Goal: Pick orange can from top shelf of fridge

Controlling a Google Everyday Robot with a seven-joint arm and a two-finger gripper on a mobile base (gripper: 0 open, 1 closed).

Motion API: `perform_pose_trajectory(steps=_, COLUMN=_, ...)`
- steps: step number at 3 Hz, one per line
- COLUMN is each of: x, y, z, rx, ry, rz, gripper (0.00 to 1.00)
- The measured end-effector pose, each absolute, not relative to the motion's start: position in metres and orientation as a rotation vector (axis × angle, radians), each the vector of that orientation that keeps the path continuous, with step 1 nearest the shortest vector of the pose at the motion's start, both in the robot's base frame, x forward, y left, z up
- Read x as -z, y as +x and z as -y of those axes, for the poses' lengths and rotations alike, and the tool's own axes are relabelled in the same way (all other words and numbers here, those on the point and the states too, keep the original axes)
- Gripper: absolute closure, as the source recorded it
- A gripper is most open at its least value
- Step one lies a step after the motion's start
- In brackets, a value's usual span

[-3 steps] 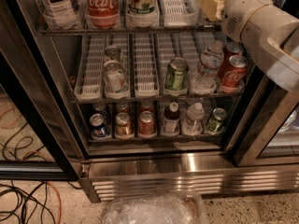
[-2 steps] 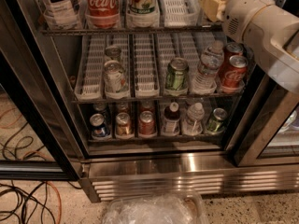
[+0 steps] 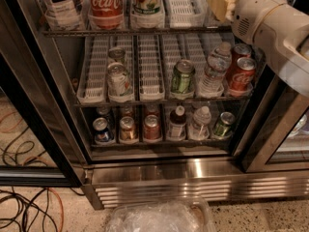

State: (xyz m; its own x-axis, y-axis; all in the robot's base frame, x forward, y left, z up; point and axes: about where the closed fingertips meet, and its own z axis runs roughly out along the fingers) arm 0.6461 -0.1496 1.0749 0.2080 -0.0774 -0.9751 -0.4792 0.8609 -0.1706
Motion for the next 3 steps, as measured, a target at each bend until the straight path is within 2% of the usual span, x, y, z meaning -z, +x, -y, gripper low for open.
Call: perform_pose_trajectory(steps=3, x=-1.102, y=0.631, z=0.139, rx=-0.320, ry=-0.558, rz=-1.289, gripper=1.00)
